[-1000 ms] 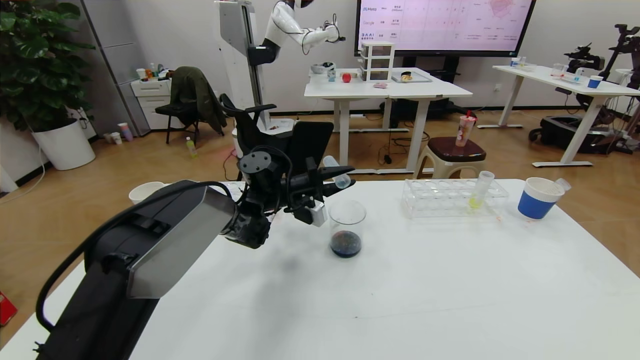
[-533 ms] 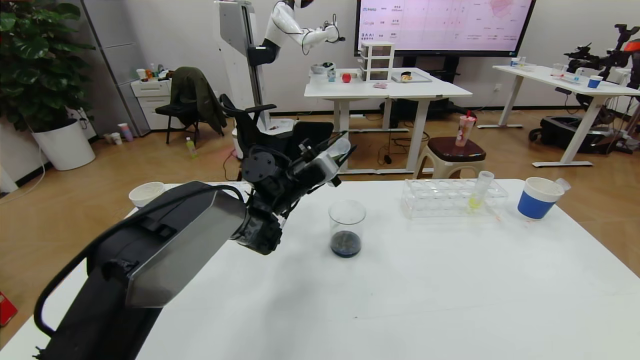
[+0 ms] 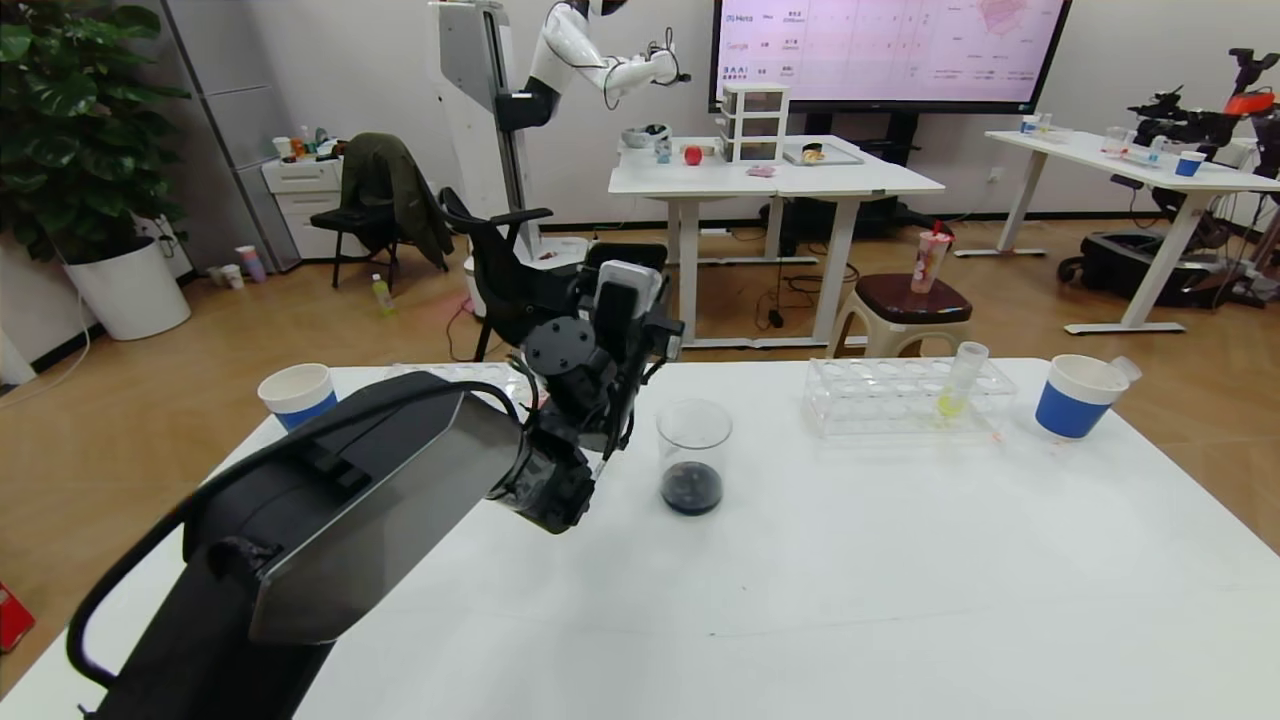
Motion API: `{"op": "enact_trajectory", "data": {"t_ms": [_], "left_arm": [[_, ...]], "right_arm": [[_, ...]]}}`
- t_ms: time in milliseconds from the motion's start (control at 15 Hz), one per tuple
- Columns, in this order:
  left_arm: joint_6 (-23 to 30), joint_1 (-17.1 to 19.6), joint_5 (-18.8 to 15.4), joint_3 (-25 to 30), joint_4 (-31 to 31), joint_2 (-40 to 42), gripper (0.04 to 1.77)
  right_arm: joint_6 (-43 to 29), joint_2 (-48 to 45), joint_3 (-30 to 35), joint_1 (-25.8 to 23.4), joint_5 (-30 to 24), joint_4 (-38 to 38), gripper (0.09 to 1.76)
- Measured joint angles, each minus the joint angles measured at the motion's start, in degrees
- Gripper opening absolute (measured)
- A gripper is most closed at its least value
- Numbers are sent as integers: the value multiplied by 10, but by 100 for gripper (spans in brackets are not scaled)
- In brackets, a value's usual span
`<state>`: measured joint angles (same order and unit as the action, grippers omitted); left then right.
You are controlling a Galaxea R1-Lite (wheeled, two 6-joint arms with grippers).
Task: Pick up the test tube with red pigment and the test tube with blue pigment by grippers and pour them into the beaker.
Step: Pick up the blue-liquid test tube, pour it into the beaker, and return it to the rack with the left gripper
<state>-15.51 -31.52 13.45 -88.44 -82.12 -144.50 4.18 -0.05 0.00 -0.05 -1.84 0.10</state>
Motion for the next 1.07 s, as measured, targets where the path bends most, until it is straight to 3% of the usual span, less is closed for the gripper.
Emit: {"op": "enact_trajectory", "data": {"t_ms": [133,600,800,1067], "left_arm": [[45,0,19,22,19,11,53],[98,36,21,89,59,83,53],[130,119,3,138,77,139,53],[165,271,-65,209,76,190,53]], "right_arm": [[0,0,0,0,0,0,174],[0,0,0,0,0,0,174],[0,0,0,0,0,0,174],[0,0,0,0,0,0,174]]}}
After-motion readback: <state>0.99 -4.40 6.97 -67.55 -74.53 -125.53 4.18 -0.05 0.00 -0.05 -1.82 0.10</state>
